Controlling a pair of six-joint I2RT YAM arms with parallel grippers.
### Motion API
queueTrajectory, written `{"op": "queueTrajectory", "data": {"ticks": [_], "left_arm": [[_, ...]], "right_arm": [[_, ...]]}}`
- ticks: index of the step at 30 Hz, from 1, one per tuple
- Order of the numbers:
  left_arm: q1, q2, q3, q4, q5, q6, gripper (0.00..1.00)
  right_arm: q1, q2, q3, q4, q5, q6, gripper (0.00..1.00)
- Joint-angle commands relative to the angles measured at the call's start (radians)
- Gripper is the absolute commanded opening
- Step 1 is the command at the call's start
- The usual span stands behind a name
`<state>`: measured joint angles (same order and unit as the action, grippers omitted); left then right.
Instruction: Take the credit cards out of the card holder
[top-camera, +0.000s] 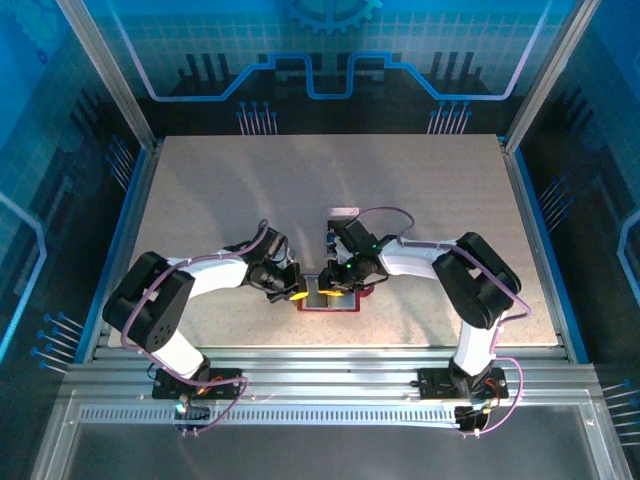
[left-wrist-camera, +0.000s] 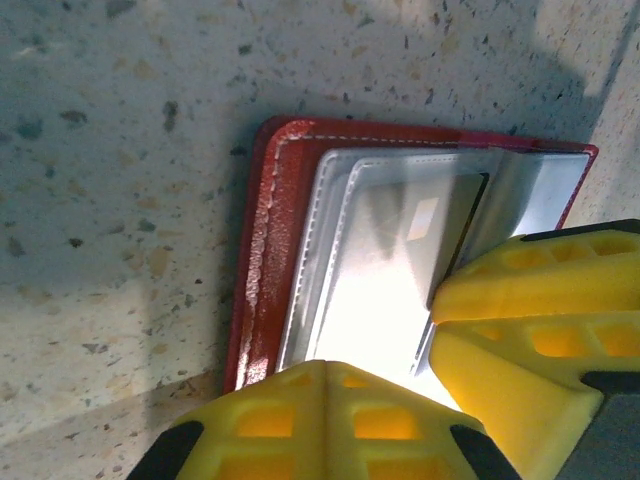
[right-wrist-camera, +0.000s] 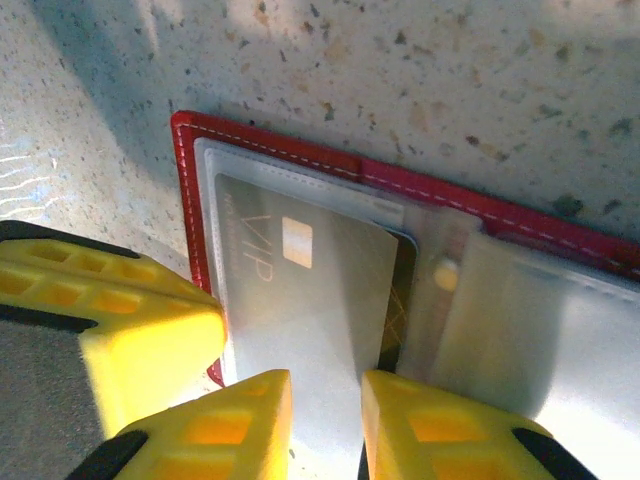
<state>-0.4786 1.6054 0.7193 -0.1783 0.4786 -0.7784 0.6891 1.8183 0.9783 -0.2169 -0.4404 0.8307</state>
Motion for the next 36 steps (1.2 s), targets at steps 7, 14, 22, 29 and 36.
{"op": "queueTrajectory", "data": {"ticks": [7,14,22,29,36], "left_arm": [[0.005,0.032,0.01,-0.024,-0.002,0.024,0.05],[0.005,0.041,0.01,-0.034,-0.011,0.028,0.04],[0.005,0.035,0.013,-0.041,-0.011,0.03,0.04],[0.005,0.03,0.01,-0.043,-0.013,0.028,0.03],[0.005,0.019,0.011,-0.045,-0.014,0.027,0.03]], "right_arm": [[0.016,-0.026,0.025,-0.057,0.019,-0.02,0.26],[0.015,-0.053,0.026,-0.054,0.022,-0.017,0.26],[0.014,-0.026,0.021,-0.068,0.033,-0.03,0.26],[0.013,-0.01,0.017,-0.067,0.034,-0.034,0.26],[0.013,-0.009,0.013,-0.073,0.042,-0.038,0.26]]}}
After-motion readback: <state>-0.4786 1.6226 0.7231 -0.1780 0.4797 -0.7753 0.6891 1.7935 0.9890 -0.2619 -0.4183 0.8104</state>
